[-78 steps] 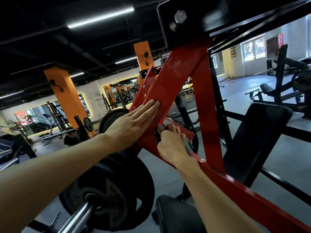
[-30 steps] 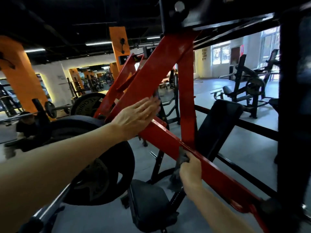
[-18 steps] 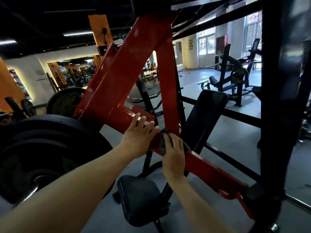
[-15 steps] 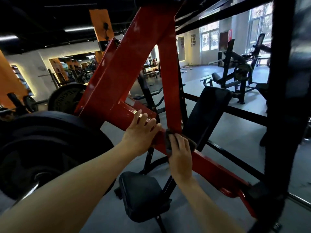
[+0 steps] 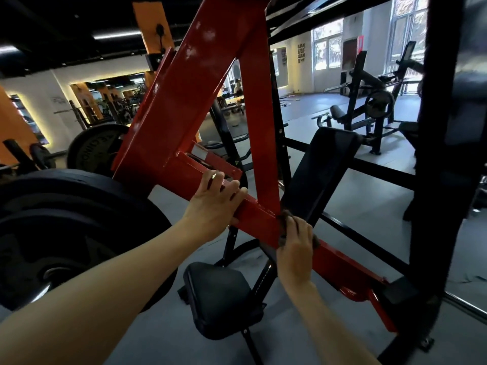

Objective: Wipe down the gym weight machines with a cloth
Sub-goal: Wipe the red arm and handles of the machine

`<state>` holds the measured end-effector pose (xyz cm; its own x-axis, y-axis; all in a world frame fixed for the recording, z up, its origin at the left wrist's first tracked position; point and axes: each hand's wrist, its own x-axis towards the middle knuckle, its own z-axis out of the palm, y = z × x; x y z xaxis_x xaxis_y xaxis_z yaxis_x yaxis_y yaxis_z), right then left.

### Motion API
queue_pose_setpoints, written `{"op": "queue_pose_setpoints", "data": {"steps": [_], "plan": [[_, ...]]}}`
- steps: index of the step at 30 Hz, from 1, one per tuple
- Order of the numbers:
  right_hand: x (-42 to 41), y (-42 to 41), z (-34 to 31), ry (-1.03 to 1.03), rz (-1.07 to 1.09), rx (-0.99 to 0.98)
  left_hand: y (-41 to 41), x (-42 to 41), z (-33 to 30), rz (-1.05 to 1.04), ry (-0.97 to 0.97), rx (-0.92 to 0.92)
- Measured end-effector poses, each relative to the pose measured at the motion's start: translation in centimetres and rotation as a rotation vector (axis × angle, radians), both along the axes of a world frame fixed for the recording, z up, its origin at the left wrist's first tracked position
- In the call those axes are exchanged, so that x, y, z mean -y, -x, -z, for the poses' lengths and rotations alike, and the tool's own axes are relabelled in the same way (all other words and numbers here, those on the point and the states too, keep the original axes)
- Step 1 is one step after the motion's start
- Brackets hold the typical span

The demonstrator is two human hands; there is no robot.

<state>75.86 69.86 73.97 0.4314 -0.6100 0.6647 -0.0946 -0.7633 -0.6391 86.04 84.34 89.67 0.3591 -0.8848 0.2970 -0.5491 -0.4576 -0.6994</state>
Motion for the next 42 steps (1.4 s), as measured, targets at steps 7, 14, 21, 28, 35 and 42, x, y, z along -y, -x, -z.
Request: {"op": "queue_pose_setpoints", "data": {"steps": [7,14,21,28,35,42], "plan": [[-2.0,-1.5,-2.6,-0.135,0.05,-0.001,0.0,-0.1,0.1,0.016,0.032,-0.007],[-3.6,-1.8,-2.8,0.084,0.03,0.046,-0.2,-0.3,0.2,0.028,0.034,0.018],[-3.0,-1.8,-3.0,0.222,-0.025,0.057,-0.8,-0.7,0.0,0.097,0.059,-0.006],[2.0,2.8,-0.6,-0.145,0.031,-0.213,-0.7,-0.8,-0.1,0.096,0.049,-0.056],[2.3,7.0,-1.9,-1.171,0.157,0.113,1.0,-0.3,-0.3,0.004,0.061,-0.111],[0.3,9.7,1.5,-1.503,0.15,0.241,4.2,-0.5,1.9,0.063,-0.007,-0.016]]}}
